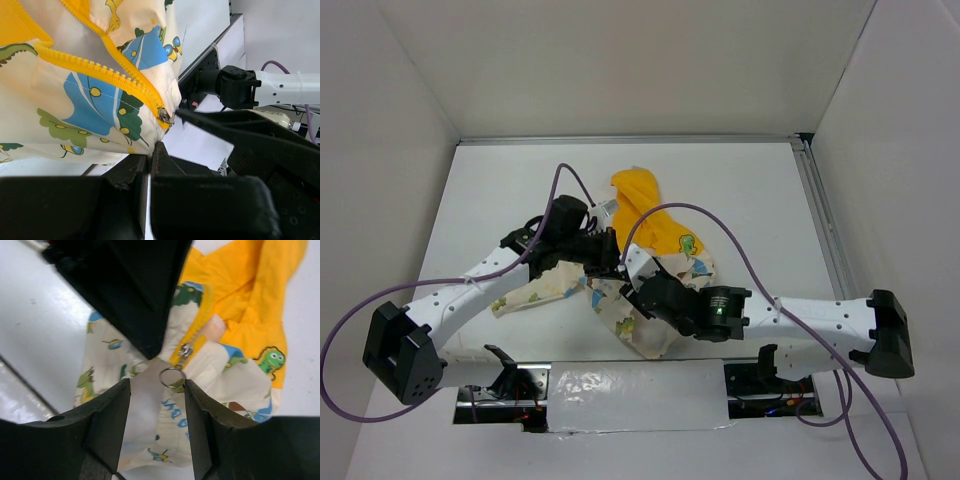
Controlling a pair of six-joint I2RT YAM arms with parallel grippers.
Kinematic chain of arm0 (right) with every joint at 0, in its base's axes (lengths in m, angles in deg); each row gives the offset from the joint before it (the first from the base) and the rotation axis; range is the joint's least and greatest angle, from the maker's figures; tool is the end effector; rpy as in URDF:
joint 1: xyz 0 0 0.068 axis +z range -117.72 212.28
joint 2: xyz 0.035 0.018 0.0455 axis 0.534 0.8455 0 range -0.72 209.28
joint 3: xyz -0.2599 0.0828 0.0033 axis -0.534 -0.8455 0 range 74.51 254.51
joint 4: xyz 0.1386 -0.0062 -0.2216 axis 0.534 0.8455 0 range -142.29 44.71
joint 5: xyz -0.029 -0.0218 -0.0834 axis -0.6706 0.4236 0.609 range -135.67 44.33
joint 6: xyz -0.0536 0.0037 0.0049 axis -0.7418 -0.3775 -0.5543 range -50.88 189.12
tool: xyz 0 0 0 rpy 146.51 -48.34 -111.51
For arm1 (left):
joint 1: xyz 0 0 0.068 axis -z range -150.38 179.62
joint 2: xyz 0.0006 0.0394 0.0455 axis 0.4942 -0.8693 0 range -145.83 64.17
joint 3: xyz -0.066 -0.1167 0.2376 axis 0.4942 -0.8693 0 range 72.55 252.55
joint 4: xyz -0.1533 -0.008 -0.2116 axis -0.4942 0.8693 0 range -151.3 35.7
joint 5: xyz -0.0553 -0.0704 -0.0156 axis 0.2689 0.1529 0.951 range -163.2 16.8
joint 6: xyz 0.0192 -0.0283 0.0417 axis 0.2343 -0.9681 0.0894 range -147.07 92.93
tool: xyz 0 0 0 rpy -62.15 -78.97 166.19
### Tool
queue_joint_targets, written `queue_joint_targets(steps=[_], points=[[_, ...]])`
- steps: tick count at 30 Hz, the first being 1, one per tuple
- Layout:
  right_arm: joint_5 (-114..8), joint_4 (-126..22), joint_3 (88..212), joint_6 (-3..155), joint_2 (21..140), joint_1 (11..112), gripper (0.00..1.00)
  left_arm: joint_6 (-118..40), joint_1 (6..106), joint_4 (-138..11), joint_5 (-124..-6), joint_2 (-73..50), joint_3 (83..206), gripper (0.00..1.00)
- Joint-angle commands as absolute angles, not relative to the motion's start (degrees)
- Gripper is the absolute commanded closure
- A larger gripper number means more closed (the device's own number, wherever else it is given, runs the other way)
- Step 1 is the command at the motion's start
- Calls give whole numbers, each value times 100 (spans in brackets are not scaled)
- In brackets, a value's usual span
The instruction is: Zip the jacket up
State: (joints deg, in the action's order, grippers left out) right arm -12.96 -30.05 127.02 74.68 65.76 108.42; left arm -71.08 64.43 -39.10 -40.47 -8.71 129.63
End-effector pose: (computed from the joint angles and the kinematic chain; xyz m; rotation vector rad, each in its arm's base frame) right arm 0.0788 0.2389 0.2933 -0.9472 1.8732 0.2283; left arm 0.2158 -0.1734 0.2928 0.1540 2.4784 -1.3188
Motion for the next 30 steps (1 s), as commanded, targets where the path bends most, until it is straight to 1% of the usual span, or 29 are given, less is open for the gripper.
queue_joint_targets(steps=[1, 4, 7, 12, 13, 15, 16, 17, 18, 20, 21, 22, 23, 30], points=[[-472, -2935, 12838, 7641, 6792, 10866, 46, -7207, 6469, -4091, -3937, -799, 13188, 100], [-147, -2996, 12874, 7641, 6915, 10883, 46, -7190, 6469, -4047, -3980, -747, 13179, 100], [-198, -3198, 12812, 7536, 6907, 10901, 48, -7163, 6469, -4038, -3963, -746, 13188, 100], [-225, -3619, 12759, 7422, 6819, 10892, 56, -7146, 6469, -4038, -3937, -755, 13179, 100], [-260, -3655, 12759, 7361, 6801, 10901, 61, -7137, 6469, -4029, -3937, -772, 13179, 100], [-330, -3743, 12759, 7334, 6775, 10901, 65, -7111, 6469, -4020, -3937, -781, 13188, 100], [-356, -3744, 12759, 7281, 6757, 10901, 76, -7111, 6469, -4003, -3945, -790, 13196, 100], [-374, -3717, 12768, 7281, 6757, 10892, 80, -7102, 6469, -3985, -3945, -790, 13197, 100], [-435, -3682, 12794, 7263, 6766, 10892, 87, -7084, 6477, -3985, -3954, -782, 13188, 100], [-541, -3516, 12856, 7272, 6748, 10901, 91, -7067, 6469, -3968, -4059, -764, 13179, 100], [-602, -3454, 12908, 7272, 6748, 10892, 96, -7023, 6469, -3950, -4112, -781, 13179, 100], [-664, -3366, 12935, 7272, 6731, 10901, 97, -7023, 6469, -3898, -4225, -799, 13196, 100], [-743, -3339, 12944, 7289, 6722, 10892, 100, -7014, 6469, -3854, -4279, -808, 13214, 100], [-1164, -2909, 13146, 7237, 6801, 10725, 100, -6645, 6469, -3880, -4376, -799, 13197, 100]])
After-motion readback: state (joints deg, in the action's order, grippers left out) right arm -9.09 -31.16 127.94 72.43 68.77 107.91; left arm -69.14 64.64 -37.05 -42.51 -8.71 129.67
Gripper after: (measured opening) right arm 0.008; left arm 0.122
